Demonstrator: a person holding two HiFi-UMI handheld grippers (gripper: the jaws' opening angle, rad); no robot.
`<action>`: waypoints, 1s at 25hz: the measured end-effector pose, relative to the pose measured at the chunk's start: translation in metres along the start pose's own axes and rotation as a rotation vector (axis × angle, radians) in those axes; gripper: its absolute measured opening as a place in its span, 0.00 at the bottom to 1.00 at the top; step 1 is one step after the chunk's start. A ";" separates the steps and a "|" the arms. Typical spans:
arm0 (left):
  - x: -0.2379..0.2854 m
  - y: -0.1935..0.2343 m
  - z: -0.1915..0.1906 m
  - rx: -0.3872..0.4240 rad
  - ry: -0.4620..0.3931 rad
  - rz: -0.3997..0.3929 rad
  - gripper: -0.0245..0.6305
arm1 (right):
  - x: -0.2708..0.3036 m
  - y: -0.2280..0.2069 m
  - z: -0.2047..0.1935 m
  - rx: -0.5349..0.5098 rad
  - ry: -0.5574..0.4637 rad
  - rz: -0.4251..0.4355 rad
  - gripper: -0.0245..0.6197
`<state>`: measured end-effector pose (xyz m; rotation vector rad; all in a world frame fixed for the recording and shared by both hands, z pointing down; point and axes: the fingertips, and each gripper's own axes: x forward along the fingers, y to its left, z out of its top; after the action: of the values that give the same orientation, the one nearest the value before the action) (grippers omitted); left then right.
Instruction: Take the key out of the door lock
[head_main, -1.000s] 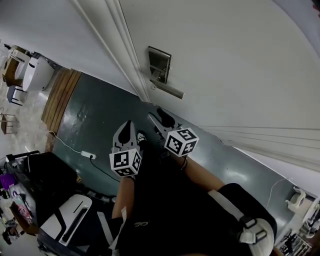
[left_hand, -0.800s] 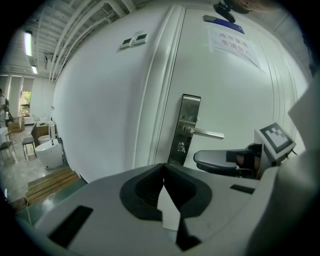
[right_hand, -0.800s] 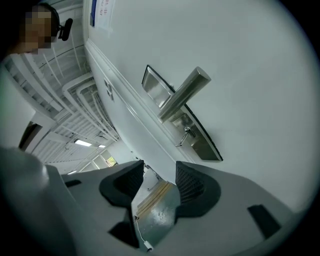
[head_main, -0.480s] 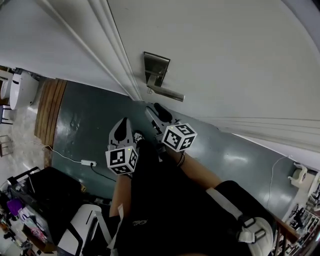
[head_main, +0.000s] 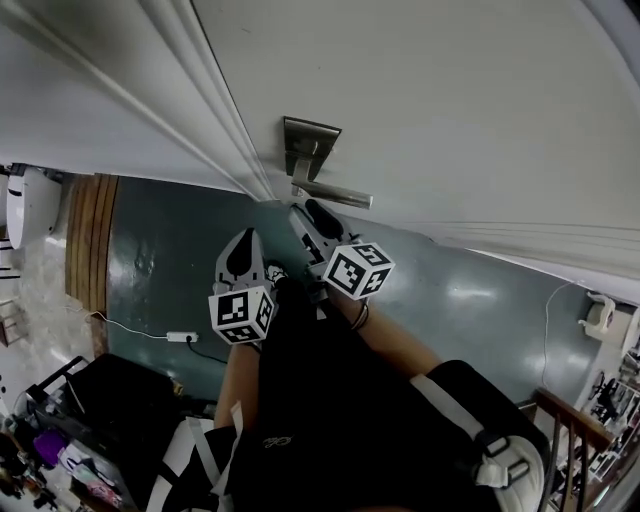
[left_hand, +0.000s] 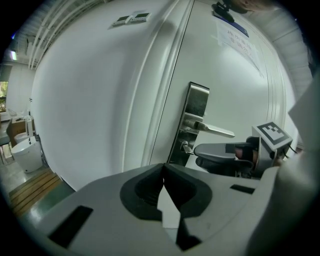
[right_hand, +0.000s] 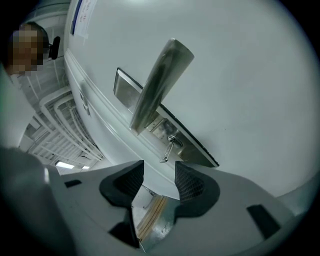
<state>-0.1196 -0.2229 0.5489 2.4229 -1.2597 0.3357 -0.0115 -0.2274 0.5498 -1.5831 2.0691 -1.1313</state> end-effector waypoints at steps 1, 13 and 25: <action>0.003 0.001 0.001 0.003 0.001 -0.009 0.07 | 0.001 -0.001 0.001 0.014 -0.009 -0.004 0.34; 0.028 0.011 0.009 0.042 0.036 -0.100 0.07 | 0.016 -0.013 0.010 0.217 -0.118 -0.030 0.32; 0.049 0.013 0.019 0.081 0.060 -0.176 0.07 | 0.024 -0.021 0.019 0.443 -0.228 -0.010 0.29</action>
<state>-0.1020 -0.2738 0.5538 2.5498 -1.0169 0.4123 0.0066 -0.2591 0.5583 -1.4251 1.5367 -1.2411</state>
